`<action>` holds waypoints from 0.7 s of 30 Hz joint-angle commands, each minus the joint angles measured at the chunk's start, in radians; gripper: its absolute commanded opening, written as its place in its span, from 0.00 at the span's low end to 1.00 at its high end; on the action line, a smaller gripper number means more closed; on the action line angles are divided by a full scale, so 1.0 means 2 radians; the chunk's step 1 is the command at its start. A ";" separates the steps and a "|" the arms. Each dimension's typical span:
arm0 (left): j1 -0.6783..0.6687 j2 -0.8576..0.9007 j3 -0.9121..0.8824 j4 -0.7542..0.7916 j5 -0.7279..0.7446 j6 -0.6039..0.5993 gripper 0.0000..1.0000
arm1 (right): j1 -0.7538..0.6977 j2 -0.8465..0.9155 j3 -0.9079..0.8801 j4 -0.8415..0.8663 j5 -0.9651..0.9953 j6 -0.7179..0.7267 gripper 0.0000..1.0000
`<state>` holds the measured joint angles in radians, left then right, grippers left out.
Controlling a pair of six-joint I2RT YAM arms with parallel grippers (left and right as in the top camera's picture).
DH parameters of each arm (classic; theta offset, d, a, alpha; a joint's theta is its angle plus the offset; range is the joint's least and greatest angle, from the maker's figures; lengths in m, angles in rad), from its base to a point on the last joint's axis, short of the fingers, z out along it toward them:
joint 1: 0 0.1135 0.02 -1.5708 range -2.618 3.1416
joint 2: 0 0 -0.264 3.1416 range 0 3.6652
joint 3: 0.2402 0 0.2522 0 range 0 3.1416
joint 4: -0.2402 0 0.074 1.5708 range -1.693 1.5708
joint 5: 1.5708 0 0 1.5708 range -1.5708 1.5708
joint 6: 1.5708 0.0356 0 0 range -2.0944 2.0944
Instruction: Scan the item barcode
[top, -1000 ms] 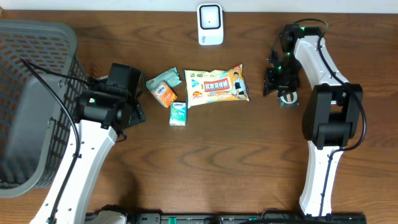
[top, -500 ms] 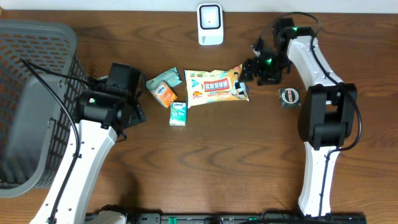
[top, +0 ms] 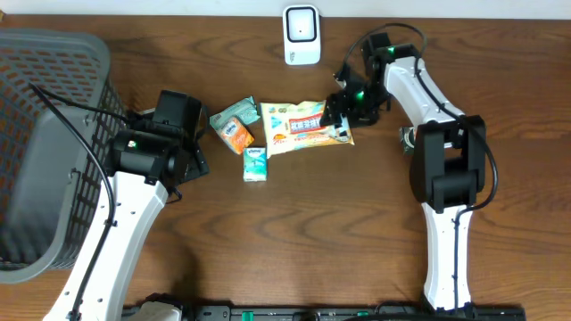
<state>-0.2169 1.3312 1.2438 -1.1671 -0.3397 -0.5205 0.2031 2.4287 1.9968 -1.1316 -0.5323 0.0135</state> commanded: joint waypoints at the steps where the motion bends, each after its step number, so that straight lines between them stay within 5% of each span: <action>1: 0.003 -0.003 0.002 -0.001 -0.006 -0.003 0.98 | 0.009 0.023 -0.002 -0.002 0.014 -0.004 0.28; 3: 0.003 -0.003 0.002 -0.001 -0.006 -0.003 0.98 | 0.010 0.022 -0.002 -0.005 0.012 -0.003 0.01; 13: 0.003 -0.003 0.002 -0.001 -0.006 -0.003 0.98 | -0.010 -0.040 -0.001 -0.014 0.017 -0.004 0.01; 21: 0.003 -0.003 0.002 -0.001 -0.006 -0.003 0.98 | -0.010 -0.165 -0.001 -0.029 0.200 -0.003 0.01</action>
<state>-0.2169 1.3312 1.2438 -1.1671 -0.3397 -0.5201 0.1734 2.2395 1.9881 -1.1770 -0.3389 0.0139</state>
